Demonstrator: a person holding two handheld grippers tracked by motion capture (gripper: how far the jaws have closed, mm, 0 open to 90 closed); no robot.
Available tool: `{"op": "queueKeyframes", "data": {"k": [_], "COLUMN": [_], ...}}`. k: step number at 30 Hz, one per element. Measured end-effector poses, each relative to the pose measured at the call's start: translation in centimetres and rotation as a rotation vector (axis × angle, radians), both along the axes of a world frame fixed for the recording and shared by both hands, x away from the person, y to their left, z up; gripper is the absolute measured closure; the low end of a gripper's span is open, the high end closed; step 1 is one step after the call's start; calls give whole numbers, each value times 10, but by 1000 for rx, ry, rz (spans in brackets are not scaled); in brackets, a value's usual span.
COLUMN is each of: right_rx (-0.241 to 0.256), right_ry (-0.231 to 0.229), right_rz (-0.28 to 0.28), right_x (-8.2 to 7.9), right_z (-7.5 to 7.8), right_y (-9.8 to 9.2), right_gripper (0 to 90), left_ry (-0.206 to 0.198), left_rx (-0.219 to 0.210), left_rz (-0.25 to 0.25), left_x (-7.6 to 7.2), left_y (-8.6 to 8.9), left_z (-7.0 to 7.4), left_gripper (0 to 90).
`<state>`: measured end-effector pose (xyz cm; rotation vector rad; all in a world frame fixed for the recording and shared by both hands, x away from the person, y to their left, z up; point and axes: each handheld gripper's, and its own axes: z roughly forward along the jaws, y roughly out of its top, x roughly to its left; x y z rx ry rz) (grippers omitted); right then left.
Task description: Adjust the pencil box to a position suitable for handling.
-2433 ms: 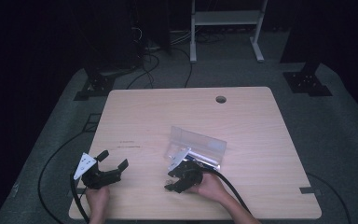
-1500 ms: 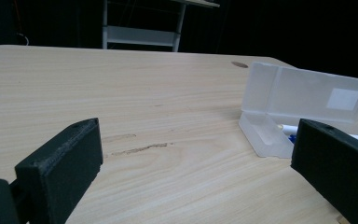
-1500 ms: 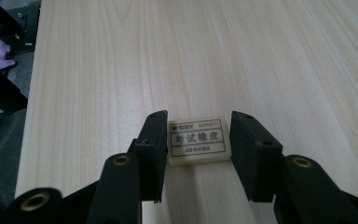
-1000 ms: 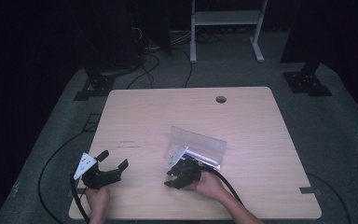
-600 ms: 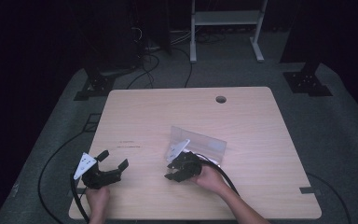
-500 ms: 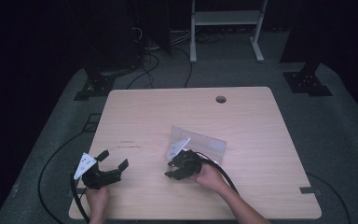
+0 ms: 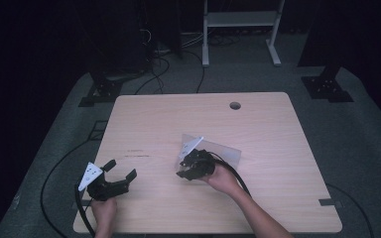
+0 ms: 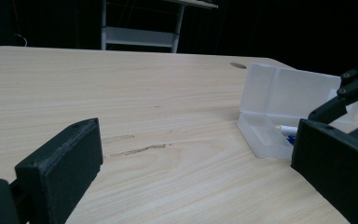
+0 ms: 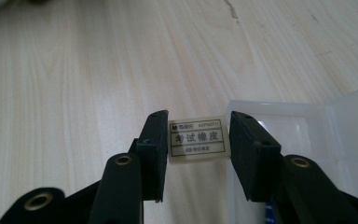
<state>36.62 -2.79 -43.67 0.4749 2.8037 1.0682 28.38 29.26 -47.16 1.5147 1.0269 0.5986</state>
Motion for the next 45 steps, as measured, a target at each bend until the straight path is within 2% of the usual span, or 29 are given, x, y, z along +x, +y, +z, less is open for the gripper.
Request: {"op": "queueKeyframes", "data": {"k": [4,20,38,41,45], "right_rx": [-2,-12,-33,-31,-36], "right_ry": [-14,-7,11,28,34], "right_rz": [-11,-79,-136,-146,-141], "right_x": [4,27,47,50,52], "right_z": [1,0,-16,-20,-22], "right_y": [0,3,7,6,6], "right_gripper": [578,578,577,577,576], "left_ry": [0,-6,-4,-9,-6], "left_rx": [0,5,10,9,12], "left_rz": [0,-1,0,-3,-7], "left_x": [0,0,0,0,1], "left_y": [0,-2,-2,-2,-3], "left_z": [0,1,1,1,1], "left_gripper": [11,11,11,11,11]}}
